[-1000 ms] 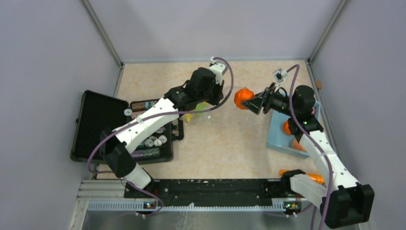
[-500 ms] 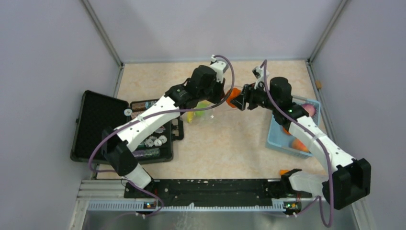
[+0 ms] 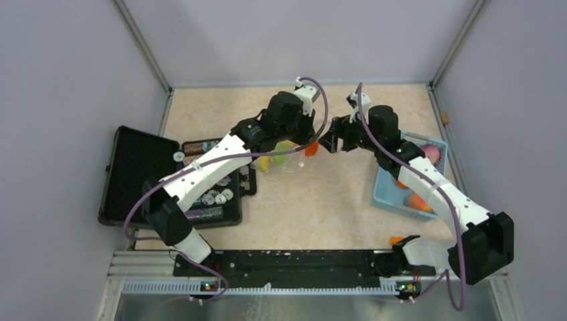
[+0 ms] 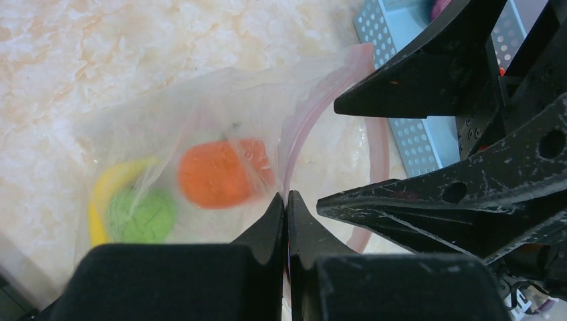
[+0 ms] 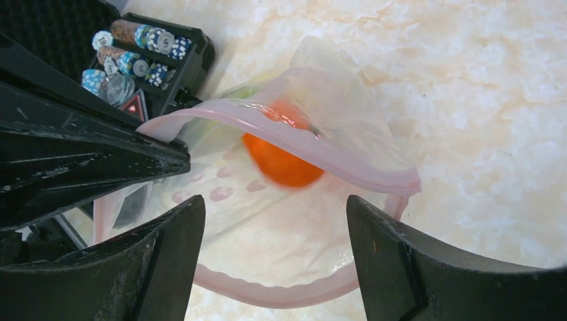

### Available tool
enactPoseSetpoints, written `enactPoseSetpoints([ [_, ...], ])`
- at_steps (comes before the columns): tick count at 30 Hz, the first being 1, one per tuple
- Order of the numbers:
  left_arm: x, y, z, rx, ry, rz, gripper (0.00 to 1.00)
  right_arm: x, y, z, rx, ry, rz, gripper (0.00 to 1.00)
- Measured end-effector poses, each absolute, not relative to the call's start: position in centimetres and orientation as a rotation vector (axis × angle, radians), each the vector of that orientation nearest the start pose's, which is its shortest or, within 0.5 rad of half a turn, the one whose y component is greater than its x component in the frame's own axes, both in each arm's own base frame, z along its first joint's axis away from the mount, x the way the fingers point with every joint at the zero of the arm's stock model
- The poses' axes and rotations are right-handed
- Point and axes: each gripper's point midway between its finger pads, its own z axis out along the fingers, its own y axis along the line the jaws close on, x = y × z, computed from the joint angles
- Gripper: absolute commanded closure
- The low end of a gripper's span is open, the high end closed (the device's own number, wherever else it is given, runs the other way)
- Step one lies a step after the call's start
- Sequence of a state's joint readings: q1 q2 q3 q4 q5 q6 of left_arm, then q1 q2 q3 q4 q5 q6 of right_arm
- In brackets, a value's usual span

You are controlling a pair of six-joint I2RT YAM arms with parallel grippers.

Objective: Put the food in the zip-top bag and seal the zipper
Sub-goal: Place the fake vegetable in the zipper food storage bag, then pick up the fake fruit from the bin.

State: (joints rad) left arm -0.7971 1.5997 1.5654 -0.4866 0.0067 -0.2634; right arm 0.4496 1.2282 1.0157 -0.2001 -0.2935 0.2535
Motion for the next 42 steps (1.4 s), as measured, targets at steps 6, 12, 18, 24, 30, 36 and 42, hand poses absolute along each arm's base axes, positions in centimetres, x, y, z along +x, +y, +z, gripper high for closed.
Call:
enactPoseSetpoints([
  [6,32.0,-34.5,27.0,0.573,2.081,-0.638,1.00,32.2,22.5,24.8,-0.373,1.964,0.764,0.23],
  [12,32.3,-34.3,27.0,0.558,2.080,-0.615,1.00,31.7,21.4,27.1,-0.330,1.898,0.736,0.23],
  [18,32.7,-34.0,27.1,0.539,2.074,-0.591,1.00,31.0,18.8,30.6,-0.242,1.792,0.649,0.21],
  [24,33.0,-33.8,27.2,0.525,2.070,-0.571,1.00,31.0,14.2,31.7,-0.021,1.752,0.470,0.17],
  [30,33.1,-33.7,27.4,0.521,2.063,-0.570,1.00,31.3,7.9,29.4,0.205,1.806,0.186,0.15],
  [36,32.8,-33.4,28.2,0.516,2.042,-0.577,1.00,30.2,-1.8,24.6,0.524,1.917,-0.103,0.09],
  [42,32.7,-33.2,28.3,0.516,2.039,-0.578,1.00,29.6,-4.4,21.0,0.743,2.008,-0.116,0.06],
])
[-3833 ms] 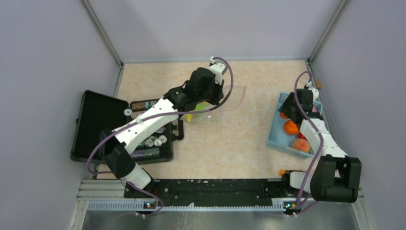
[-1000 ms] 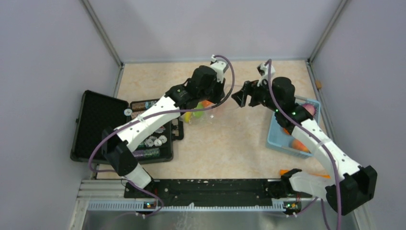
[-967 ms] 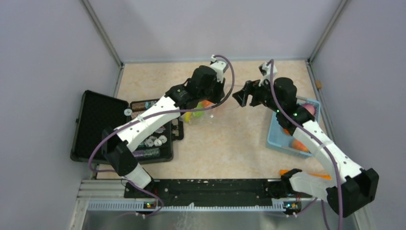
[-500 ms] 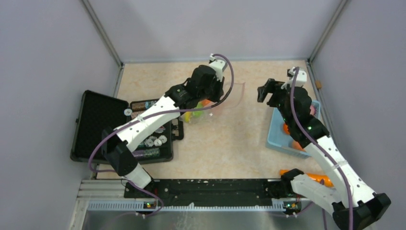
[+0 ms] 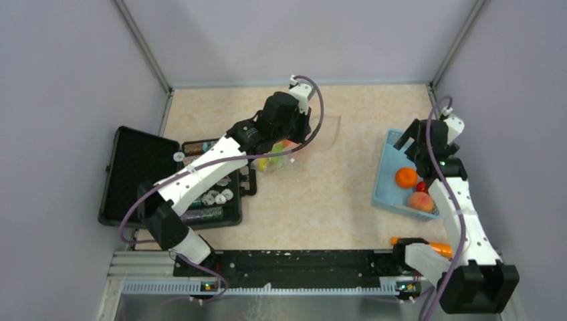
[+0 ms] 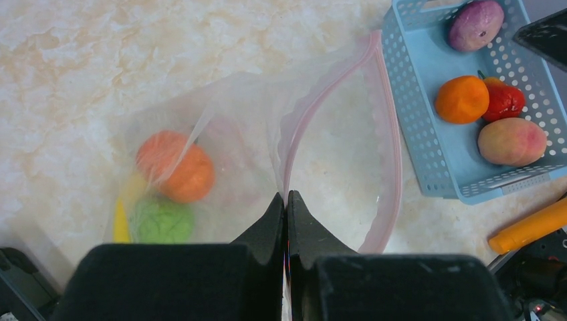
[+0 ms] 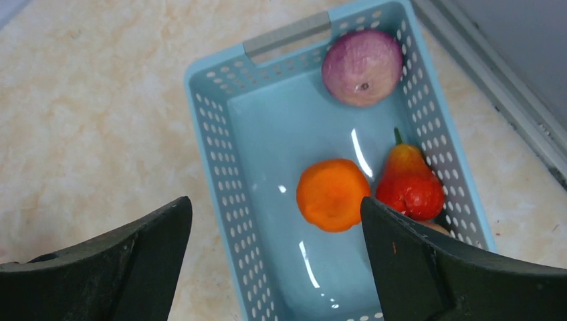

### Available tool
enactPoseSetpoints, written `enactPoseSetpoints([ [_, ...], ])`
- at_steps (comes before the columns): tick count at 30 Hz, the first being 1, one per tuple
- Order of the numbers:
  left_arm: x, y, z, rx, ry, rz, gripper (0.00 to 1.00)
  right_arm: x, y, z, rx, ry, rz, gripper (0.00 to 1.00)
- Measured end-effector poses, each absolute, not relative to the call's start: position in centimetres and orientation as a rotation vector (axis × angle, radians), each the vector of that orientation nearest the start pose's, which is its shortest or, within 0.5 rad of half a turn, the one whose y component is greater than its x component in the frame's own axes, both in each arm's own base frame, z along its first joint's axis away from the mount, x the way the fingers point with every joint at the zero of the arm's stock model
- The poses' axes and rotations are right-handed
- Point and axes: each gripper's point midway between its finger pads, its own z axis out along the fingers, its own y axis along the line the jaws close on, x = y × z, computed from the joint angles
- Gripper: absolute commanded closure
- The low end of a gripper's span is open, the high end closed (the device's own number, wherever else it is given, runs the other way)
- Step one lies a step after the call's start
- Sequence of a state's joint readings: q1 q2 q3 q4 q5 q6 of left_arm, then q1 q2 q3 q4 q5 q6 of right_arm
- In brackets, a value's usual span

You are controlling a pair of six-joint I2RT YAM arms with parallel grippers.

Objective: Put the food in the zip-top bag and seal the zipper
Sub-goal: Pick up the fake fruit from the bin.

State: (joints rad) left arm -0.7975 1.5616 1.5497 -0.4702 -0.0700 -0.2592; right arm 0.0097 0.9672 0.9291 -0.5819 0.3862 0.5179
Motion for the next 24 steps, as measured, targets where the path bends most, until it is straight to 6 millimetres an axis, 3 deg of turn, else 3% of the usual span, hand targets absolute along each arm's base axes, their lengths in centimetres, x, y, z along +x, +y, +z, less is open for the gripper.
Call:
enactPoseSetpoints([
  [5,32.6,-33.1,27.6,0.521,2.052,-0.571,1.00,29.7,-4.4,16.0,0.849,2.205,-0.174,0.05],
  [8,32.6,-33.1,27.5,0.522,2.051,-0.570,1.00,30.2,-4.6,14.0,0.892,2.322,-0.234,0.05],
  [12,32.7,-33.0,27.6,0.526,2.047,-0.567,1.00,30.8,-4.6,12.5,0.887,2.390,-0.263,0.01],
  [19,32.7,-33.0,27.6,0.536,2.044,-0.562,1.00,30.4,-4.7,12.4,0.864,2.358,-0.253,0.02],
  [24,32.5,-33.0,27.5,0.543,2.049,-0.567,1.00,30.3,-5.1,10.9,0.886,2.364,-0.223,0.02],
])
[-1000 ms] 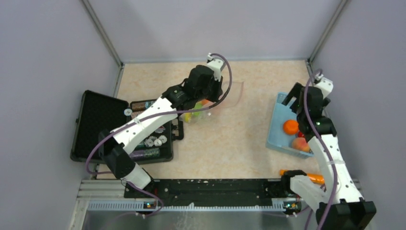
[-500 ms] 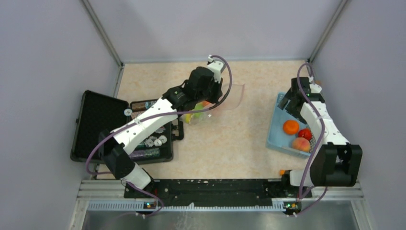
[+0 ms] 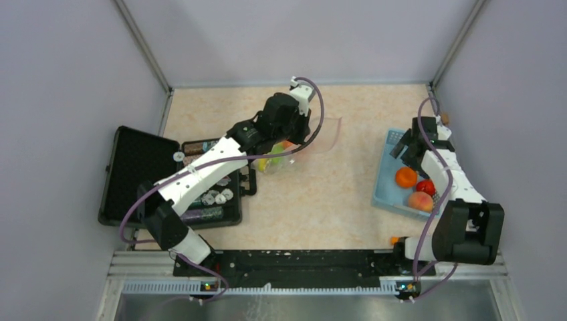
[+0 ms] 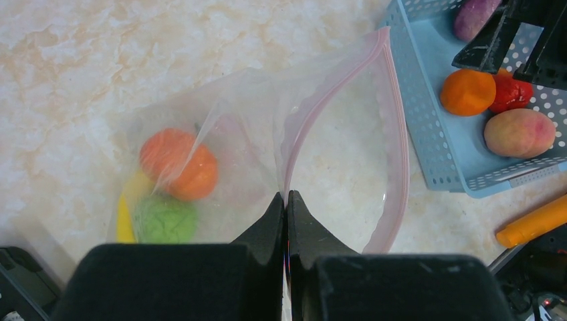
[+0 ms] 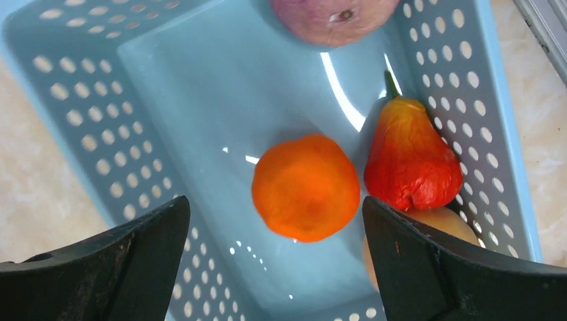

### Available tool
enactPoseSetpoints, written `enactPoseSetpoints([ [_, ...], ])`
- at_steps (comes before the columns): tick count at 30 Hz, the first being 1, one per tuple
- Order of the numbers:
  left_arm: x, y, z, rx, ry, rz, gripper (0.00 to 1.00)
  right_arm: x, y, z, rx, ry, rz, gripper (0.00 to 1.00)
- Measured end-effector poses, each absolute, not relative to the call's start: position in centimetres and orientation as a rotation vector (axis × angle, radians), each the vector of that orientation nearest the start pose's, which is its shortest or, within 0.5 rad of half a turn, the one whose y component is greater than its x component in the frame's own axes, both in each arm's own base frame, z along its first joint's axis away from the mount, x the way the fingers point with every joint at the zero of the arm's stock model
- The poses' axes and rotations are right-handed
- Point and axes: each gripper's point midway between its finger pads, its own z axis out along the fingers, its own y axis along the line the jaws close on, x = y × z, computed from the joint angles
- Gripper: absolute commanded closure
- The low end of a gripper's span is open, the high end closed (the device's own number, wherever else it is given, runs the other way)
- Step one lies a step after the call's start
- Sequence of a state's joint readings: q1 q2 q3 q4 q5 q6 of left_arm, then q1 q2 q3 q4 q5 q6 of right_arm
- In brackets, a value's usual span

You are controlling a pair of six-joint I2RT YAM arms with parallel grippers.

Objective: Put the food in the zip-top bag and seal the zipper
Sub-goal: Pick up the fake fruit from the bin.

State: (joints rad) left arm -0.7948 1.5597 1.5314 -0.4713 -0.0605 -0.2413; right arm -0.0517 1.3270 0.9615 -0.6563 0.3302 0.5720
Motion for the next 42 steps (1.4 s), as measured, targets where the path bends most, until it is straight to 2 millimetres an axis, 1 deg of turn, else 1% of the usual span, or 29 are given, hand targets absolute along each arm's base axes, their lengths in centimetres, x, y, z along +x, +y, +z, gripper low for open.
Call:
enactPoseSetpoints([
  [2,32.5,-33.0,27.5,0.542,2.050,-0.567,1.00,30.3,-5.9,10.0,0.934,2.364,-0.206,0.02],
  [3,32.5,-33.0,27.5,0.542,2.050,-0.567,1.00,30.0,-6.5,9.2,0.967,2.371,-0.203,0.02],
  [5,32.5,-33.0,27.5,0.541,2.050,-0.567,1.00,29.7,-6.9,8.5,0.990,2.383,-0.212,0.03],
  [7,32.5,-33.0,27.5,0.542,2.050,-0.567,1.00,29.3,-7.1,7.5,1.010,2.407,-0.212,0.08],
  [9,32.5,-33.0,27.5,0.541,2.050,-0.567,1.00,29.5,-6.8,6.8,1.003,2.430,-0.180,0.10],
  [14,32.6,-32.9,27.4,0.535,2.051,-0.554,1.00,30.6,-5.4,5.5,0.946,2.480,-0.065,0.12],
  [18,32.6,-32.7,27.5,0.532,2.049,-0.550,1.00,30.7,-5.2,4.5,0.922,2.517,-0.057,0.17],
  [19,32.6,-32.6,27.6,0.529,2.048,-0.548,1.00,30.7,-5.2,4.5,0.916,2.521,-0.056,0.18],
  [21,32.5,-32.4,27.8,0.524,2.043,-0.543,1.00,30.8,-5.0,4.5,0.901,2.524,-0.039,0.28],
  [22,32.6,-32.4,27.8,0.523,2.042,-0.541,1.00,30.9,-4.9,4.5,0.891,2.524,-0.027,0.30],
  [23,32.5,-32.1,28.1,0.517,2.036,-0.538,1.00,31.1,-4.7,4.5,0.885,2.522,-0.008,0.30],
  [27,32.3,-31.8,29.0,0.509,2.015,-0.541,1.00,31.4,-4.0,4.4,0.863,2.521,0.050,0.18],
  [29,32.3,-31.6,29.2,0.504,2.010,-0.540,1.00,31.6,-3.6,4.4,0.853,2.522,0.083,0.15],
  [30,32.3,-31.6,29.3,0.503,2.008,-0.540,1.00,31.5,-3.4,4.2,0.847,2.527,0.102,0.11],
  [31,32.3,-31.6,29.3,0.502,2.008,-0.539,1.00,31.4,-3.2,4.1,0.844,2.531,0.110,0.10],
  [33,32.3,-31.5,29.2,0.501,2.010,-0.536,1.00,31.2,-3.0,3.9,0.836,2.542,0.122,0.11],
  [36,32.3,-31.5,29.1,0.502,2.013,-0.535,1.00,30.7,-2.9,3.6,0.825,2.552,0.128,0.18],
  [38,32.3,-31.5,29.1,0.502,2.012,-0.535,1.00,30.6,-2.8,3.5,0.824,2.554,0.131,0.20],
  [41,32.3,-31.5,29.1,0.501,2.013,-0.532,1.00,30.6,-2.8,3.6,0.823,2.549,0.131,0.20],
  [42,32.3,-31.5,29.1,0.500,2.013,-0.531,1.00,30.7,-2.8,3.6,0.822,2.544,0.132,0.18],
])
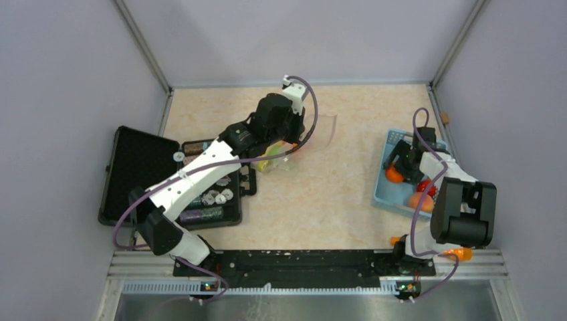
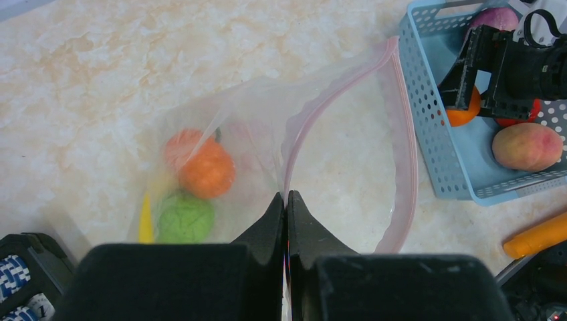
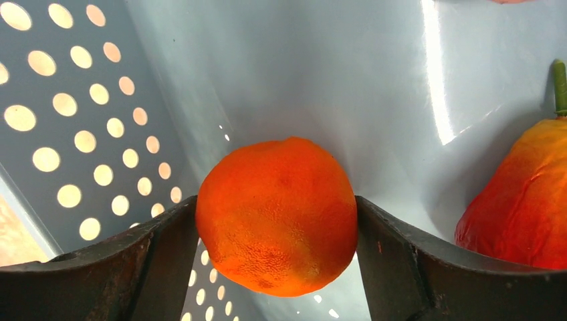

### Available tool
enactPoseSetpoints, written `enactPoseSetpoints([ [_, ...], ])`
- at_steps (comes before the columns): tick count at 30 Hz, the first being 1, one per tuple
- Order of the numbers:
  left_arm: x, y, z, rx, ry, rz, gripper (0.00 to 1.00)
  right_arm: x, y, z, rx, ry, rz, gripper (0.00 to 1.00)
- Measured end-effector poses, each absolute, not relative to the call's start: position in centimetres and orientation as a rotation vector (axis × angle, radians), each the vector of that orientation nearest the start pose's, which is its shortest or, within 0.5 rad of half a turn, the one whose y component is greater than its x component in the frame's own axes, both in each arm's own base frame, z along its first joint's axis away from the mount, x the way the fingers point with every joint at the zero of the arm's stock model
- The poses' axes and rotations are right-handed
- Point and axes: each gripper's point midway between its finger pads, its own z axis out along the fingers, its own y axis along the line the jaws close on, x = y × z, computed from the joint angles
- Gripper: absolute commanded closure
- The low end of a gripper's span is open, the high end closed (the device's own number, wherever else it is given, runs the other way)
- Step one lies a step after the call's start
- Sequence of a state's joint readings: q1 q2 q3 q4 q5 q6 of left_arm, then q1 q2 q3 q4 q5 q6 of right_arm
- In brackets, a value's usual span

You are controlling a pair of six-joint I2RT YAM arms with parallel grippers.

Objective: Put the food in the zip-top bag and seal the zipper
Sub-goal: Pick up the fake fruit from the bin.

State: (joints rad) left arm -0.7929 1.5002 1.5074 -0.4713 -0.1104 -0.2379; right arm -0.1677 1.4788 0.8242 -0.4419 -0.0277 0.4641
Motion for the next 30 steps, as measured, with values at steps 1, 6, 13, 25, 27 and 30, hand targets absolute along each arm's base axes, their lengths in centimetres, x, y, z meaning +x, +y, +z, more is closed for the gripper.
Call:
enactPoseSetpoints([
  [1,32.3,-31.4,29.1,0.500,2.013,-0.531,1.00,30.8,-2.8,3.7,0.821,2.540,0.132,0.16],
  [6,32.3,-31.4,28.7,0.502,2.021,-0.529,1.00,31.0,-2.9,3.8,0.828,2.526,0.133,0.17],
  [13,32.1,-31.3,27.6,0.507,2.044,-0.519,1.00,31.5,-3.1,4.2,0.830,2.498,0.126,0.37],
  [25,32.1,-31.3,27.7,0.506,2.043,-0.520,1.00,31.2,-3.2,5.7,0.828,2.426,0.127,0.48],
  [27,32.1,-31.3,27.7,0.506,2.043,-0.520,1.00,31.3,-3.3,6.3,0.831,2.407,0.132,0.49],
  [30,32.2,-31.2,27.7,0.504,2.042,-0.514,1.00,31.5,-3.0,7.0,0.837,2.383,0.169,0.50],
])
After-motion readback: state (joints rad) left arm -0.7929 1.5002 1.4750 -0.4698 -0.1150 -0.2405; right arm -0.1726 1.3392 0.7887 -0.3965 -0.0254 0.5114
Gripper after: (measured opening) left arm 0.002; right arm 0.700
